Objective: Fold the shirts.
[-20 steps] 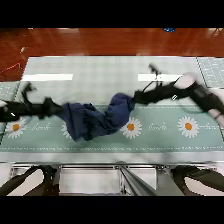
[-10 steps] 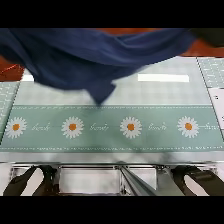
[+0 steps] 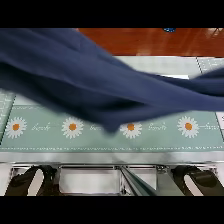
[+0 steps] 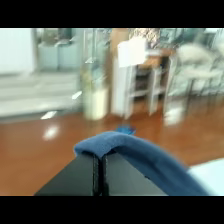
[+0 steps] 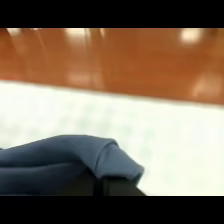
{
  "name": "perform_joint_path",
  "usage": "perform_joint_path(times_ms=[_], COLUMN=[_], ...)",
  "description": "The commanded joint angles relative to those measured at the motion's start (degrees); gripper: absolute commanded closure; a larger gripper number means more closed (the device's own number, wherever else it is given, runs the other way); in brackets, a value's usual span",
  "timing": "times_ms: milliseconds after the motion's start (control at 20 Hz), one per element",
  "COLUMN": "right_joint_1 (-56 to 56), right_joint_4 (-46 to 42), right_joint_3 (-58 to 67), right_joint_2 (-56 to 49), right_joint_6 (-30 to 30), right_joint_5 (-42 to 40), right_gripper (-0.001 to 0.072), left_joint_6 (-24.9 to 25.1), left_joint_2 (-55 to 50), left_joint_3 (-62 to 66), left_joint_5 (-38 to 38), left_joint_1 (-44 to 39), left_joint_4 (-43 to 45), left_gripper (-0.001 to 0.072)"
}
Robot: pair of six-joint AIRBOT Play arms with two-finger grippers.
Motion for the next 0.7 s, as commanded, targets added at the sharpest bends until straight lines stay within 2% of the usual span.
perform_joint_path(times_ms=[0,200,400,500,650], right_joint_1=[-0.04,-0.04,-0.04,-0.07,-1.55], right_joint_4=[-2.56,-1.99,0.39,0.35,0.72], right_joint_3=[-8.26,-32.37,-55.12,-60.37,-59.52], right_joint_2=[3.89,6.45,3.65,-2.40,-15.89], right_joint_6=[3.39,4.81,5.53,6.32,6.25], right_joint_5=[7.58,4.46,-11.19,-19.04,-29.92], right_gripper=[0.0685,0.0685,0.0686,0.0686,0.0685], left_joint_6=[-6.03,-6.36,-6.36,-6.34,-6.27], left_joint_2=[1.20,-0.48,-9.64,-18.62,-33.18], left_joint_3=[-3.21,-21.00,-36.92,-38.14,-35.95], left_joint_5=[-4.87,-5.42,3.67,8.09,12.02], left_joint_1=[-8.87,-10.49,-10.49,-10.54,-10.54], left_joint_4=[15.98,14.51,14.23,13.09,5.90], left_gripper=[0.0691,0.0691,0.0691,0.0691,0.0691])
